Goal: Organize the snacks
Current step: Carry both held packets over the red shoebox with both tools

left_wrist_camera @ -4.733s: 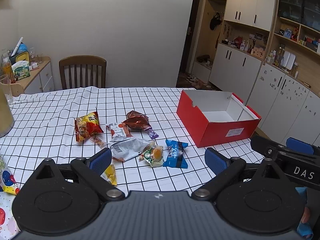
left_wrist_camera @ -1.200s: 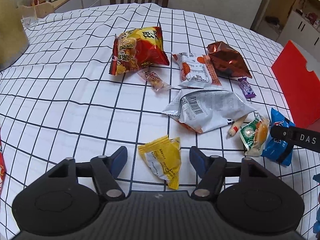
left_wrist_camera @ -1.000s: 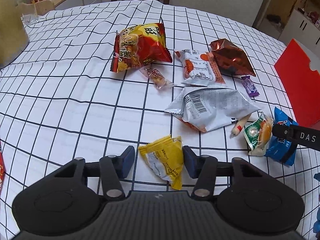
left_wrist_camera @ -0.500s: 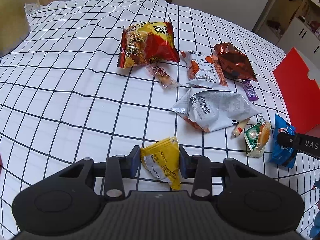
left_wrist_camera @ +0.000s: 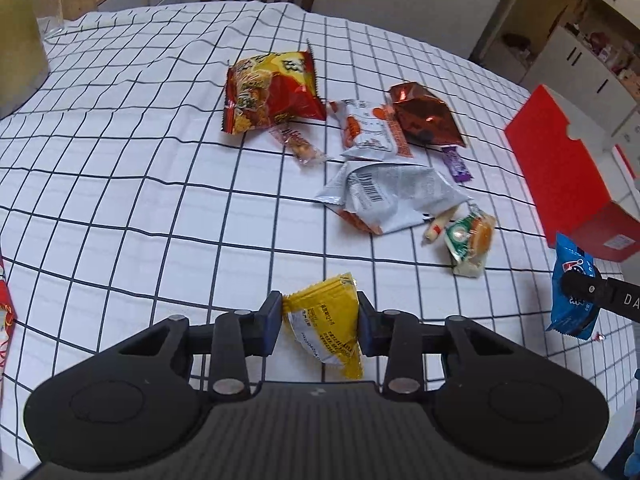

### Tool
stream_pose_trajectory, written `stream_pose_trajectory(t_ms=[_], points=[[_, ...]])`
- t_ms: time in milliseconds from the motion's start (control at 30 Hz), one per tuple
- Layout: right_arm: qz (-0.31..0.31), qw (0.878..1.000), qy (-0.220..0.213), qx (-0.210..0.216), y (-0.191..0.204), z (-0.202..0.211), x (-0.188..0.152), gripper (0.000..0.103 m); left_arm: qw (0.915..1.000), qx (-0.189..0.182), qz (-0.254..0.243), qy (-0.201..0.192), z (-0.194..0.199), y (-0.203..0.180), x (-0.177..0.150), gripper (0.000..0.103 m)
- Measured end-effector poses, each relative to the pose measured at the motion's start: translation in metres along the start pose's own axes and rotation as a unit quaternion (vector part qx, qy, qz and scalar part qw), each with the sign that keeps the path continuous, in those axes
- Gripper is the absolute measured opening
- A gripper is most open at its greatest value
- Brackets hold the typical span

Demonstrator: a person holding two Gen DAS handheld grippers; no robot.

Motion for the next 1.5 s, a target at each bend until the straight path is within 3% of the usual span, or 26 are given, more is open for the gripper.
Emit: stream_pose_trajectory(t_ms=[400,800,1133,1500], points=[[-0.009,1.000,-0.021,0.008,-0.024,0.067,-0.008,0.029,0.9972,-0.054,-0.052,0.001,0.037,-0.049,0.002,0.037],[-0.009,0.998,-0.056,0.020,-0.059,0.107,0.021,0.029,0.9892,-0.094,-0.112,-0.011,0.053,-0.124,0.026,0.037],[0.003,0.997,-0.078,0.022,-0.112,0.101,0.061,0.029,0.9840,-0.104,-0.142,-0.028,0.028,-0.205,0.054,0.037],[0.014,0.996,-0.081,0.026,-0.177,0.060,0.108,0.029,0.9838,-0.100,-0.144,-0.037,-0.018,-0.287,0.081,0.037]])
Point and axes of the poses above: each gripper's, at about its wrist camera, not at the fingertips, and z roughly against the way its jaws point, y to its left, x to its top, the point moved 2 cm from there along -z, roughly the way its jaws point, and after that the axes turned 14 degrees about -x, right-handed, at the moved point
